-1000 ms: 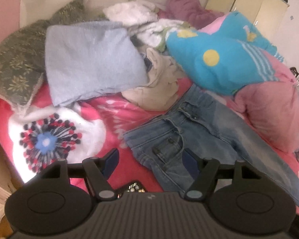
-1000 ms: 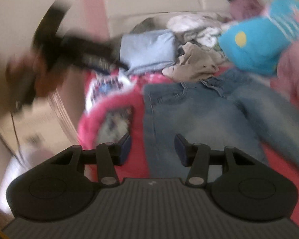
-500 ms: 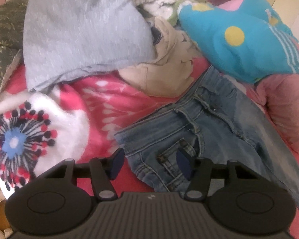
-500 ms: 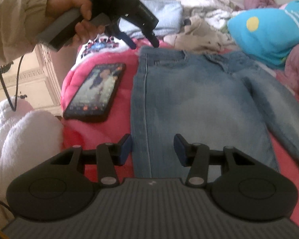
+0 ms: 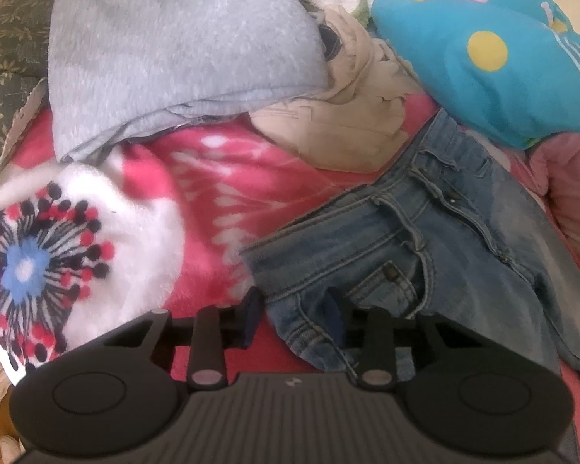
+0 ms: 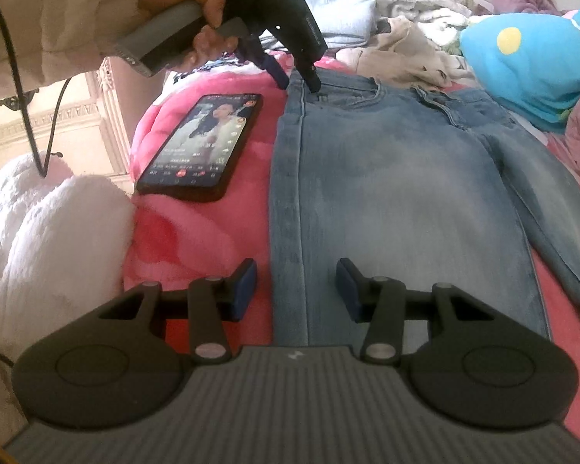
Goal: Fold clothes
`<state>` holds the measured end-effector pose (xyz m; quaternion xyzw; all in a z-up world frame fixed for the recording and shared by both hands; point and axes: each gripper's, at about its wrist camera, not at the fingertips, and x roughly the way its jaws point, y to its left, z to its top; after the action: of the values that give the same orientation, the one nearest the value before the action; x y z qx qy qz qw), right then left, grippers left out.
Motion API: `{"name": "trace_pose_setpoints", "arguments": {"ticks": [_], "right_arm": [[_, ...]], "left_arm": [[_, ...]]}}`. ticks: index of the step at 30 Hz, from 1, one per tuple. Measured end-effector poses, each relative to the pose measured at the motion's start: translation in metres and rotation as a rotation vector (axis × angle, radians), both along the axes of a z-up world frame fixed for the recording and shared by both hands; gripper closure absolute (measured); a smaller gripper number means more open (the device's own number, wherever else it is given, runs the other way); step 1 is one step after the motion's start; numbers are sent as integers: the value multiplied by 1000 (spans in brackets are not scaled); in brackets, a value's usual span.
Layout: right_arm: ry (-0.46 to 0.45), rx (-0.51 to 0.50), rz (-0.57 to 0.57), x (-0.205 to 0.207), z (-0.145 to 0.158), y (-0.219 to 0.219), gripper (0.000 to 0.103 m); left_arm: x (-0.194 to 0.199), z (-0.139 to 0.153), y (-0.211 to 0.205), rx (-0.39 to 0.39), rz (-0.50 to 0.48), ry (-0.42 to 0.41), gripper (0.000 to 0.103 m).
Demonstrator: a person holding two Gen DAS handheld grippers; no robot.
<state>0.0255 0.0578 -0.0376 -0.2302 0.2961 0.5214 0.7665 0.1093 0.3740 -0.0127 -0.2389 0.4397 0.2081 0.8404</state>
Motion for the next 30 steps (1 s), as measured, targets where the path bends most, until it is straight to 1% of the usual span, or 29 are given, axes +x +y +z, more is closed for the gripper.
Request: {"name": "trace_pose_setpoints", "arguments": {"ticks": [1,2,3,4,5,6,8,12,15,21,25,28,30], "right_arm": [[-1,-2,-1,0,0,-1,62],[-2,2,-12,0,-1,-2,68],[-4,6,-22,1,-1,-3,72],[-7,13,-30,1,-1,-4,79],[-9,20,-39,1,0,-5,90],[-12,27,-47,2,0,-7,93],[-15,44,-60,4,3,-10,96],[-42,101,-103,8,14,-20,98],[-85,146,-143,15,27,-31,98],[-179,223,-216,43,57,-59,99],[-235,255,-258,71,72,-78,99],[-246,279,-288,100,81,-93,99],[-249,287,-303,119,85,-100,99]], "left_arm": [[0,0,0,1,4,1,72],[0,0,1,1,7,0,74],[0,0,1,1,10,-2,75],[0,0,1,1,12,-3,76],[-1,1,1,2,11,-4,78],[-1,1,1,5,8,-7,79],[-2,4,-1,10,7,-16,81],[-4,15,-7,30,10,-47,85],[-4,29,-13,47,13,-80,87],[8,60,-30,35,28,-169,87],[31,81,-44,31,17,-232,88],[57,91,-52,25,6,-264,88],[76,94,-56,14,4,-272,88]]}}
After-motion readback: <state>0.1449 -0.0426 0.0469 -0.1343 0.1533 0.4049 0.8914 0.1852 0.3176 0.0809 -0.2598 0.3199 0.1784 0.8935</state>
